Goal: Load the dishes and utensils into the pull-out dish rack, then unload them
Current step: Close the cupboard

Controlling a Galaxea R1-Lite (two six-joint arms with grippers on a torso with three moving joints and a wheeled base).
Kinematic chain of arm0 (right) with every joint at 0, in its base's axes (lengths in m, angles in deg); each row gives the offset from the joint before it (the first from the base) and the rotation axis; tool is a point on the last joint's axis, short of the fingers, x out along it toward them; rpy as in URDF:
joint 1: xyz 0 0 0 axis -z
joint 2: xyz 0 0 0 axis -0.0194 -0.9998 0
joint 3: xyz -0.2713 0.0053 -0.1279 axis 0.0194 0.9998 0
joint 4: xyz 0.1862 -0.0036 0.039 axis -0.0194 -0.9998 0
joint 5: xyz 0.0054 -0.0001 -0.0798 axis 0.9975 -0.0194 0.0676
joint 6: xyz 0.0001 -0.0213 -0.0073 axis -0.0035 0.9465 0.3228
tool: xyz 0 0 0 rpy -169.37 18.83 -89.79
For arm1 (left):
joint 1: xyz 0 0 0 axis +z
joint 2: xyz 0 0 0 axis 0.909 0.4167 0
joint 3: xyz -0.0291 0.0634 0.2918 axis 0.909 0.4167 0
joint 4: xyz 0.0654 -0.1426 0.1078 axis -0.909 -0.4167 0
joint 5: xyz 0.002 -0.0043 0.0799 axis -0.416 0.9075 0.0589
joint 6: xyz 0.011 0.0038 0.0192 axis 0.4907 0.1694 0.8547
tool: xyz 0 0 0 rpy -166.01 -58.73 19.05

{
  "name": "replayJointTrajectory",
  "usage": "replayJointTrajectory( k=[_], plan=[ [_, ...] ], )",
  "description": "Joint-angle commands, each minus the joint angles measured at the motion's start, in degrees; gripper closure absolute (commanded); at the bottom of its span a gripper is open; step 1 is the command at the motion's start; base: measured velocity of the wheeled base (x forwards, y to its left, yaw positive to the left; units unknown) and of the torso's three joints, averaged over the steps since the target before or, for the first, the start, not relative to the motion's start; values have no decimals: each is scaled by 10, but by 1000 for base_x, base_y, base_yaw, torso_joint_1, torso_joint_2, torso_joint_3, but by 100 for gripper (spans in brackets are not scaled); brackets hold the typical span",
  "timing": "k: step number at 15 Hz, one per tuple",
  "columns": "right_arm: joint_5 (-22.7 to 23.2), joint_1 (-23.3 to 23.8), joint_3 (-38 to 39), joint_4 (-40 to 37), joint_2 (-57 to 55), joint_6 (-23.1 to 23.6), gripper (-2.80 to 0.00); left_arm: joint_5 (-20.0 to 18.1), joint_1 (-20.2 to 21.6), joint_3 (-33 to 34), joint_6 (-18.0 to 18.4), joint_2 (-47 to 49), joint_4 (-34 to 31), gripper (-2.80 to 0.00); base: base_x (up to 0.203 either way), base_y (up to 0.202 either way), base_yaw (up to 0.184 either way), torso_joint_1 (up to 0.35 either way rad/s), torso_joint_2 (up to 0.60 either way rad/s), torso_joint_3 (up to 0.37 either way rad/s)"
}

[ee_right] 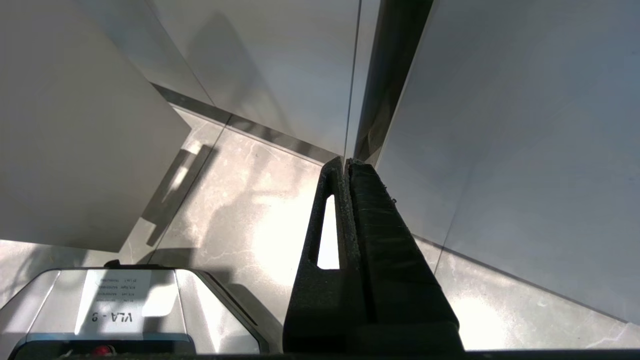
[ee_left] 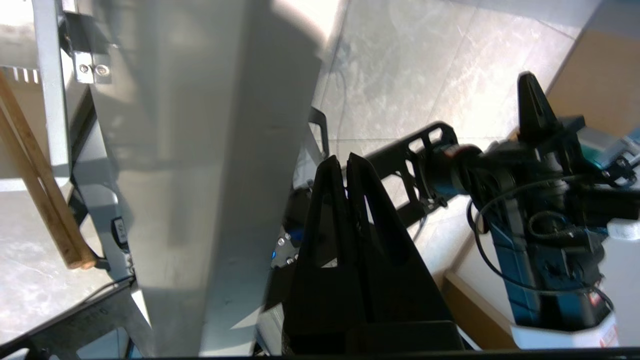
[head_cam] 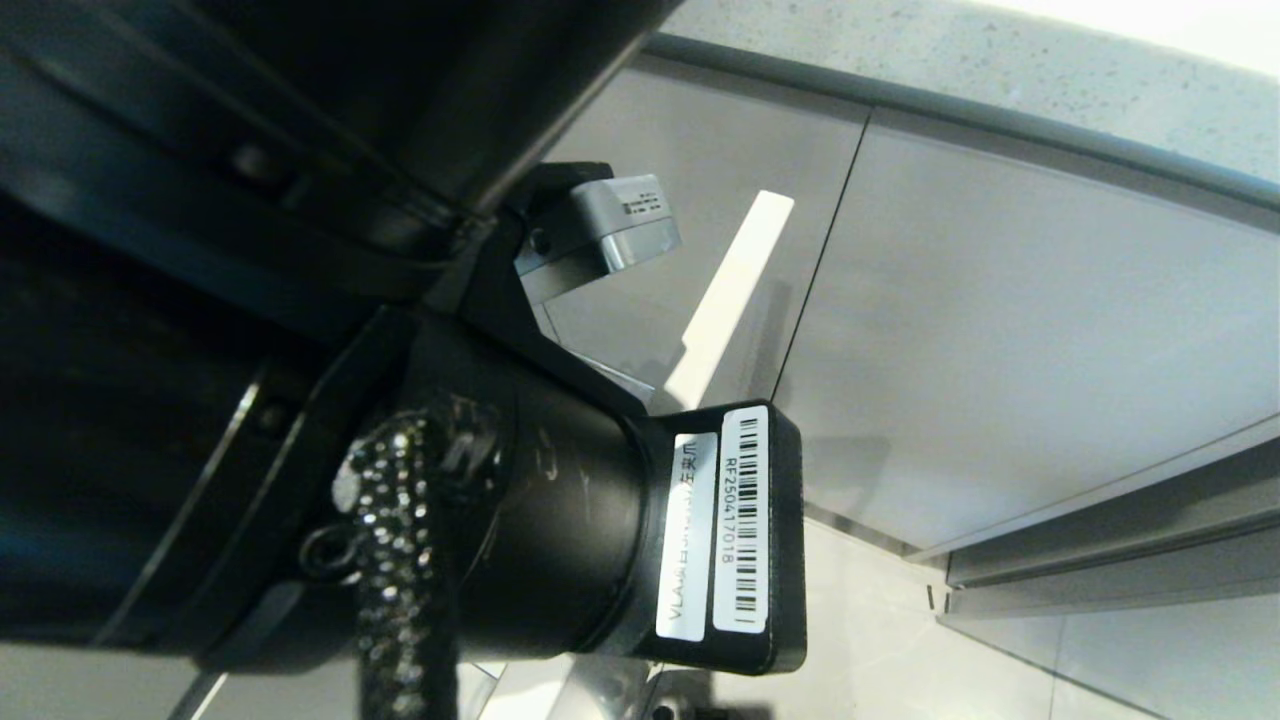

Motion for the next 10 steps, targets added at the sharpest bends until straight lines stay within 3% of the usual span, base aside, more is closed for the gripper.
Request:
replayJointTrajectory(
  k=[1,6,10],
  plan=[
    [0,0,1,0,0,0,0,10,0,0,-3,0,-2,0,0,0,0,0,0,0],
    [0,0,1,0,0,0,0,67,0,2,-3,-5,-3,0,0,0,0,0,0,0],
    [0,0,1,0,0,0,0,143,0,1,-3,-9,-36,0,0,0,0,0,0,0]
  ],
)
